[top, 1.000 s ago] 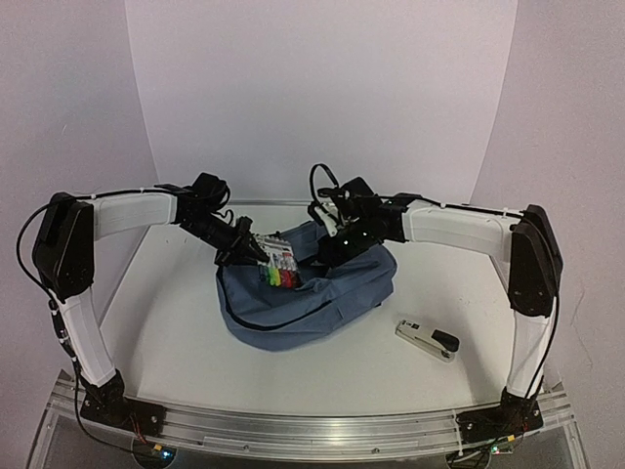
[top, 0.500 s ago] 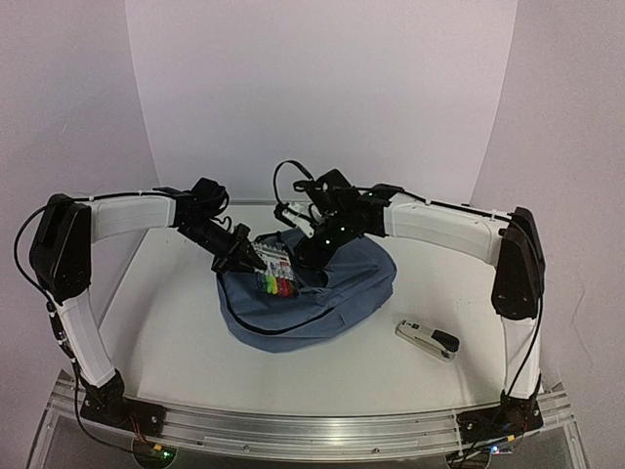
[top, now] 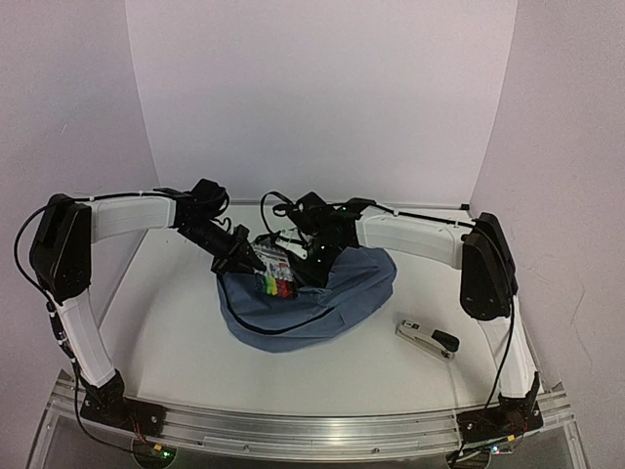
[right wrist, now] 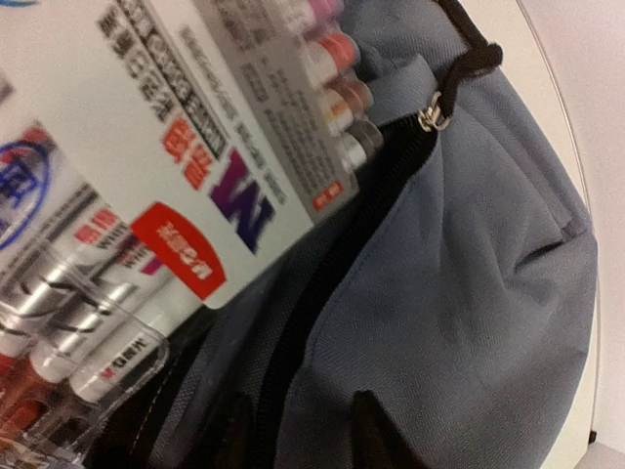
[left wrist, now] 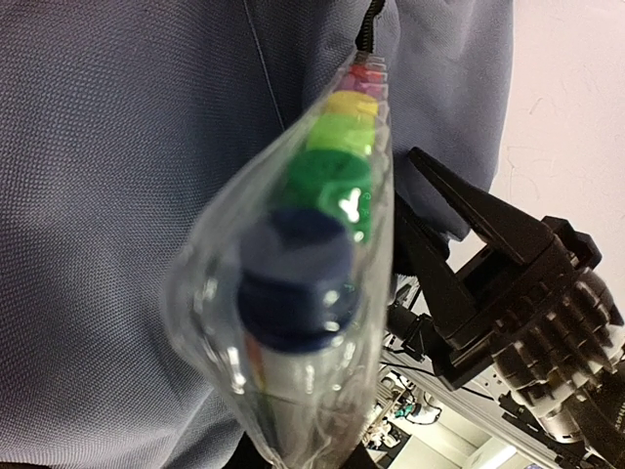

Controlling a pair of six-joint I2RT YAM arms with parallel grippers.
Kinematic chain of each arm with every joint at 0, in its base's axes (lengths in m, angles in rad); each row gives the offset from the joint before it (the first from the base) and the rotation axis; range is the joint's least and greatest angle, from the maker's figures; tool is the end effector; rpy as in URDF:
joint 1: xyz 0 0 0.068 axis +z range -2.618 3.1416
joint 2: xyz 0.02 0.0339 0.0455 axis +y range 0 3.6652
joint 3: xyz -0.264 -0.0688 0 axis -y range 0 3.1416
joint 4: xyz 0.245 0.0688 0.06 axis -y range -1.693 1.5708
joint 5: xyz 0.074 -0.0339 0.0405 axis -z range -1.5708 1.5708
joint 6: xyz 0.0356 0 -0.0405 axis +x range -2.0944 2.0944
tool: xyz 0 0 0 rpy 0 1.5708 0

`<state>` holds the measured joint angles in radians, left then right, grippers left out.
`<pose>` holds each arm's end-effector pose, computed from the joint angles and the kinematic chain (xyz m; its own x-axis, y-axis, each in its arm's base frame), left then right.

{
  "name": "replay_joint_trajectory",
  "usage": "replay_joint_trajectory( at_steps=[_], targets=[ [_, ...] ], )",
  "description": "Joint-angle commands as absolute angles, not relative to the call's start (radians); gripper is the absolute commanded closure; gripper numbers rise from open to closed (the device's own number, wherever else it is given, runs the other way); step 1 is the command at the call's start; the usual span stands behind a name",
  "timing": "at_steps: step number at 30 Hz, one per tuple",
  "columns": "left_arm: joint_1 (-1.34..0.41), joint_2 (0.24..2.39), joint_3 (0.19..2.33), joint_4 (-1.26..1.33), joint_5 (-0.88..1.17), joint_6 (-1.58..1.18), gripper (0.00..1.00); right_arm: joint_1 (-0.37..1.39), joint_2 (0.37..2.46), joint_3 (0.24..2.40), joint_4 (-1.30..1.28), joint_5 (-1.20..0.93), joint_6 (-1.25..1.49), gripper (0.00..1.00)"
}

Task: Pack the student bag
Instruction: Place the stationery in the student bag.

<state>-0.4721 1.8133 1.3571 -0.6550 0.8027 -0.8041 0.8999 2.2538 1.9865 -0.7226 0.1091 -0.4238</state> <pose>0.3211 -0.1927 0.2272 -0.9859 -0.0584 0.1565 -0.1585 0.6222 -0.7667 0.3131 0.3883 0.2200 -0.1688 -0.8702 -0.4628 -0.8896 0.3367 -0.3086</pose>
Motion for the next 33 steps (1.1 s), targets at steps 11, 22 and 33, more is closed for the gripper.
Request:
replay_joint_trajectory(
  at_steps=[11,22,33],
  targets=[
    [-0.483,1.785,1.407,-0.608,0.957,-0.736,1.00,0.867,2.159,2.123,-0.690,0.093,-0.203,1.00],
    [-0.491,1.890,1.393,-0.260,1.176,-0.986,1.00,0.857,2.029,1.922,-0.513,0.044,-0.094,1.00],
    [-0.487,1.798,1.133,-0.115,1.210,-1.151,1.00,0.851,1.965,1.821,-0.382,0.108,-0.024,1.00]
  ],
)
